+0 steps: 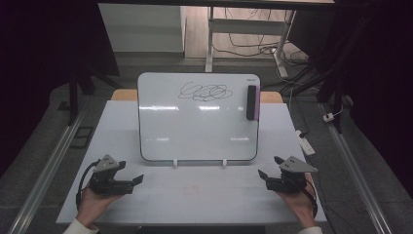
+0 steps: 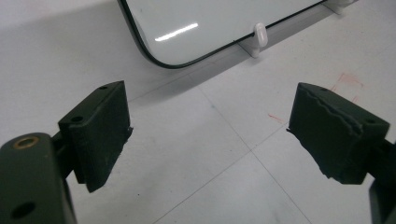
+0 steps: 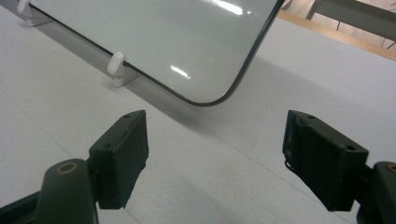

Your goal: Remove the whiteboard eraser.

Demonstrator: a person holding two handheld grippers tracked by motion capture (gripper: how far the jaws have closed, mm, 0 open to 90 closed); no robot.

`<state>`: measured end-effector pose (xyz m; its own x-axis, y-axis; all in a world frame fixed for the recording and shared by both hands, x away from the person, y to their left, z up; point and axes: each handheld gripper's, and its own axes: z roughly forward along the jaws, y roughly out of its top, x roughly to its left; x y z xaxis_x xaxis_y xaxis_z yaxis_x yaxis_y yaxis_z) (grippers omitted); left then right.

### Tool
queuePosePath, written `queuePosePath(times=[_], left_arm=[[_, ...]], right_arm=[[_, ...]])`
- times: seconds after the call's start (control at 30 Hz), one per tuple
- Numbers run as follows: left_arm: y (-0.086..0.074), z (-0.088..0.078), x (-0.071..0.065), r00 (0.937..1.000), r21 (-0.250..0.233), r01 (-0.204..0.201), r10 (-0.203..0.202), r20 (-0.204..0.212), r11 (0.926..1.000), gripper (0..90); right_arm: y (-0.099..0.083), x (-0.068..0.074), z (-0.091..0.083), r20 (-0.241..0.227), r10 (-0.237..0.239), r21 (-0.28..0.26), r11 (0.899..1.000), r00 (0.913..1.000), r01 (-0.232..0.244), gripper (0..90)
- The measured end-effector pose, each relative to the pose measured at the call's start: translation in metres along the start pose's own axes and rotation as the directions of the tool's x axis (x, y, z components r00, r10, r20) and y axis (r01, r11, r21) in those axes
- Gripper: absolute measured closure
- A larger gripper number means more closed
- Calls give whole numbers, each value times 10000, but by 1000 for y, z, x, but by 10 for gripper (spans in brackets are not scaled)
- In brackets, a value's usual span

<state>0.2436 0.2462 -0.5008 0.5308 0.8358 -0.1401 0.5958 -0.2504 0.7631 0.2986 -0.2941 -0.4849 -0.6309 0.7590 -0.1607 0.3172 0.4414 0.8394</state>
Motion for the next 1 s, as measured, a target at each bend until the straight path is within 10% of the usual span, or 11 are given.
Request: queuePosePath(times=[0.53,1.0], left_arm=[[1,0,2,9999,23,137,-137,103,9999,129],[-1,0,3,9997,35,149,-150,194,9999,128]], right_arm=[[3,3,1,303,142,189,9997,9994,-147,254],[47,4,-11,275,519,-772,9958,9983,-497,262]])
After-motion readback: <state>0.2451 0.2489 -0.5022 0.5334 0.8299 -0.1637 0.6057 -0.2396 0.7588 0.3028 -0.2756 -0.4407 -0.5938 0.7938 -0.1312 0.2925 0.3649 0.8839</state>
